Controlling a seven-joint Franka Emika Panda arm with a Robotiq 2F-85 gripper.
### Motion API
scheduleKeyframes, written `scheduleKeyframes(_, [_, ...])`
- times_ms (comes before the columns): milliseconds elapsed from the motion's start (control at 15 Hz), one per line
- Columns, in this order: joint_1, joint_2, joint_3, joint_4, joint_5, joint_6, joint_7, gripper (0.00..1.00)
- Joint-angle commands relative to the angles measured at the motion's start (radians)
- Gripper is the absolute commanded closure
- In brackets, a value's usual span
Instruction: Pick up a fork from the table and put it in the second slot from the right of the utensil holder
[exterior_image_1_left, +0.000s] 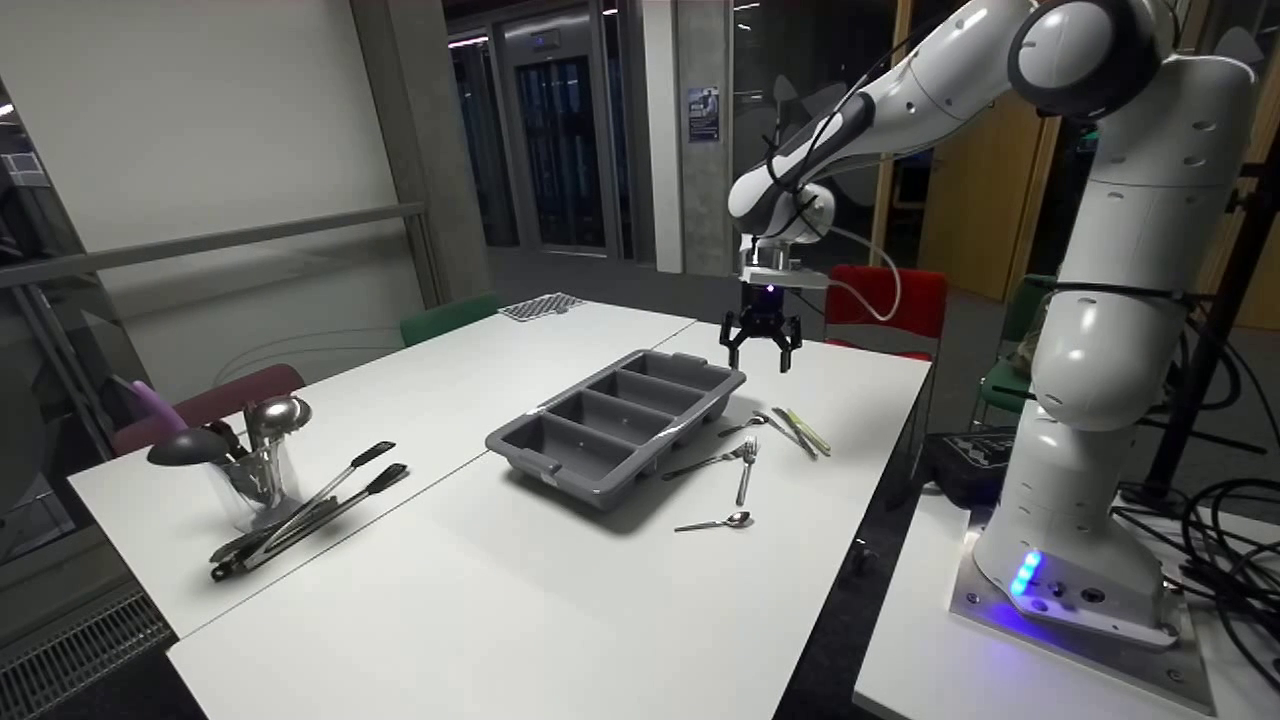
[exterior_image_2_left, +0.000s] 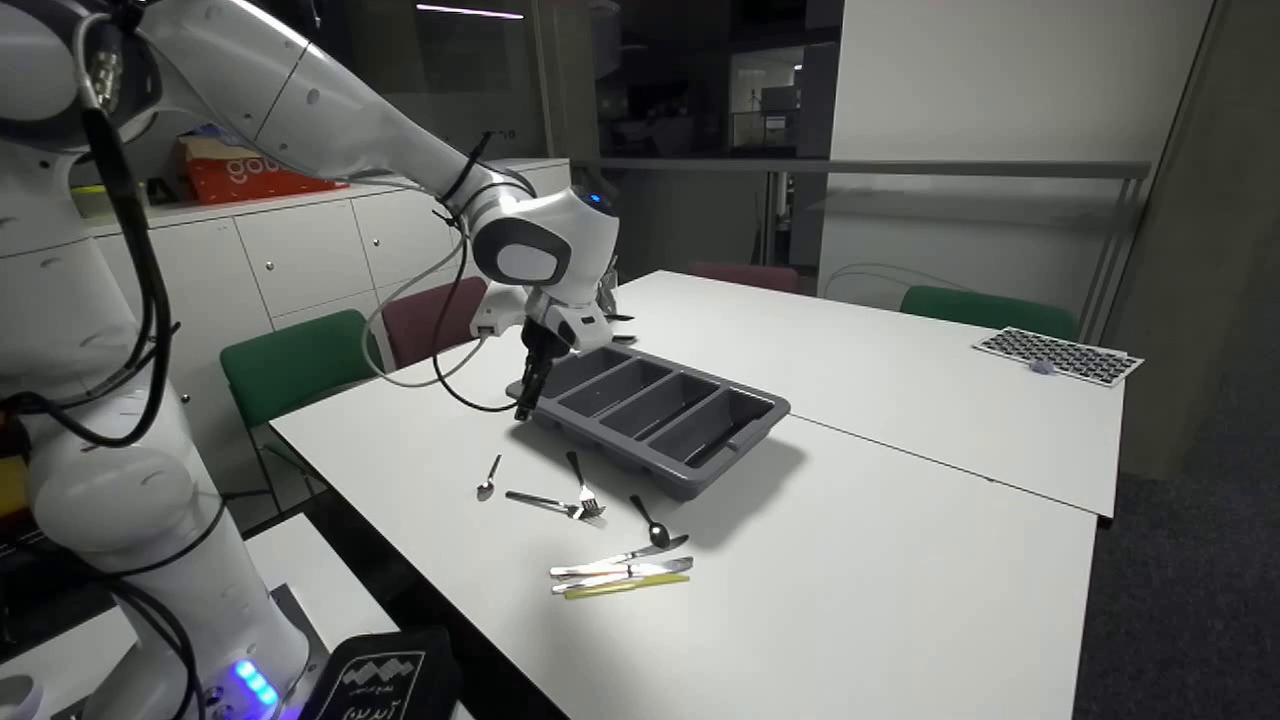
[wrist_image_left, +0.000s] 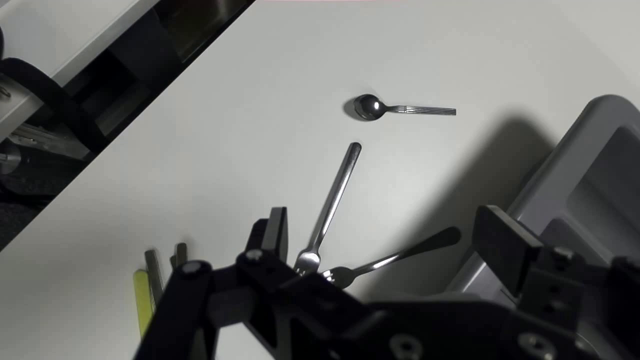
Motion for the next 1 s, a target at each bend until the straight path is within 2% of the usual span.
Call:
scheduleKeyframes(0, [-0.02, 0.017, 0.019, 0.012, 0.0, -0.002, 0.004, 0.0])
scheduleKeyframes(400, [-0.024, 0.036, 0.017, 0.028, -0.001, -0.002, 0.005, 0.0])
scheduleKeyframes(933, [-0.03, 0.297, 0.022, 0.17, 0.177, 0.008, 0.082, 0.0])
